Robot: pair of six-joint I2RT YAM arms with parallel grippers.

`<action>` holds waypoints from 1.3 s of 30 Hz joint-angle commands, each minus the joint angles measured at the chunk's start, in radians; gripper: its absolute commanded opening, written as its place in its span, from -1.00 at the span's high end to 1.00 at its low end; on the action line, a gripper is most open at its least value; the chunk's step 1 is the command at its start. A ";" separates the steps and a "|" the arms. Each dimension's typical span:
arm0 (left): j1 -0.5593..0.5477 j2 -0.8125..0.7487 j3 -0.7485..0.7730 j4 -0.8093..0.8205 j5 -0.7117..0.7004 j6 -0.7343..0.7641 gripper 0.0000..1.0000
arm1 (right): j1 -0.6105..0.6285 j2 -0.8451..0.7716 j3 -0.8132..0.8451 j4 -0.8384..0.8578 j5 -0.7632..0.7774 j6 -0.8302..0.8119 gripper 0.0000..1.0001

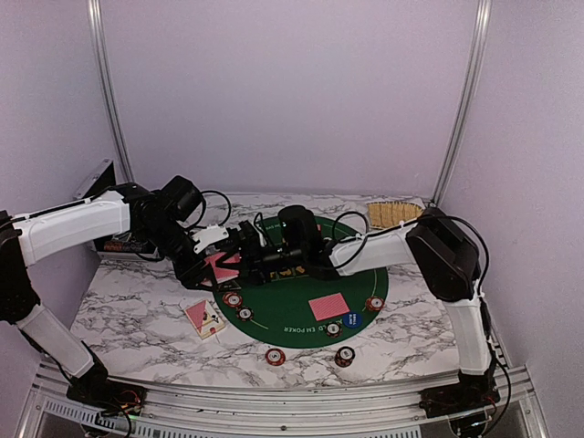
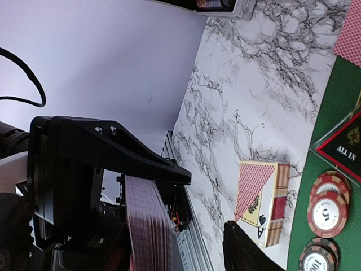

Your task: Distribute texas hold em gaming equipment

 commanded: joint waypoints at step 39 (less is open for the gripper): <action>0.006 -0.020 0.005 -0.006 -0.013 0.013 1.00 | -0.052 -0.191 -0.135 0.025 -0.018 0.019 0.84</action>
